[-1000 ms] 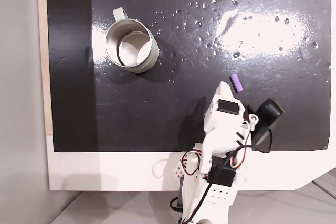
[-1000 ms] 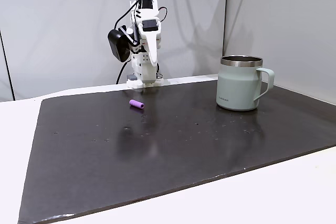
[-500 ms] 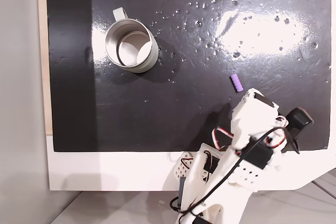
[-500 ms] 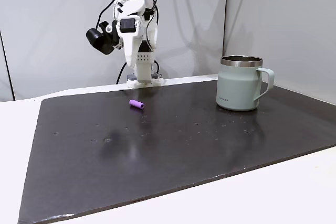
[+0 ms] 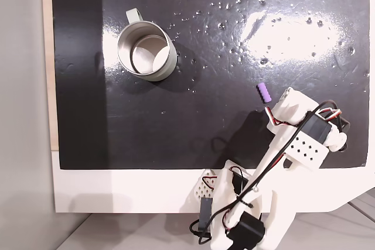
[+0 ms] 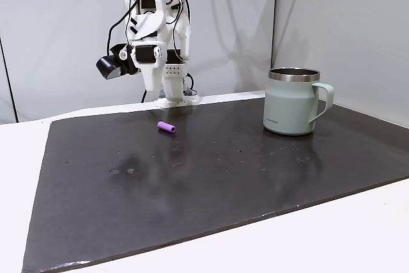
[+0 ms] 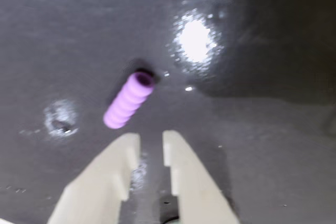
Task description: Grasp a pengrip and put it in the cup.
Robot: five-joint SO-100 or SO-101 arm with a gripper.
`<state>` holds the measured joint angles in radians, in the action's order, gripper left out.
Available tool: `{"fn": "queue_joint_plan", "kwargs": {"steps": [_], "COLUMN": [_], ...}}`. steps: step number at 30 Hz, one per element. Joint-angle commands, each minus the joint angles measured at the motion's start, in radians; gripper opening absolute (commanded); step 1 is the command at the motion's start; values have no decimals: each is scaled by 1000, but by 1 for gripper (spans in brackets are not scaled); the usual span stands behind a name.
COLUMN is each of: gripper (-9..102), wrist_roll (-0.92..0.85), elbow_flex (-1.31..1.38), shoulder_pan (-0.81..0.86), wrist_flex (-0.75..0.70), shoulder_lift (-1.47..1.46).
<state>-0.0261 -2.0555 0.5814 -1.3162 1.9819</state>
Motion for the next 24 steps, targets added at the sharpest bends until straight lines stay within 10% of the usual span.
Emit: {"fn": "queue_joint_plan", "kwargs": {"steps": [1,24], "gripper": [1,35], "wrist_roll": [-49,-189], "elbow_flex": [66,244], "shoulder_pan": [-12,-78], "wrist_flex": [-34,-17], "shoulder_lift": [-31,-359]}}
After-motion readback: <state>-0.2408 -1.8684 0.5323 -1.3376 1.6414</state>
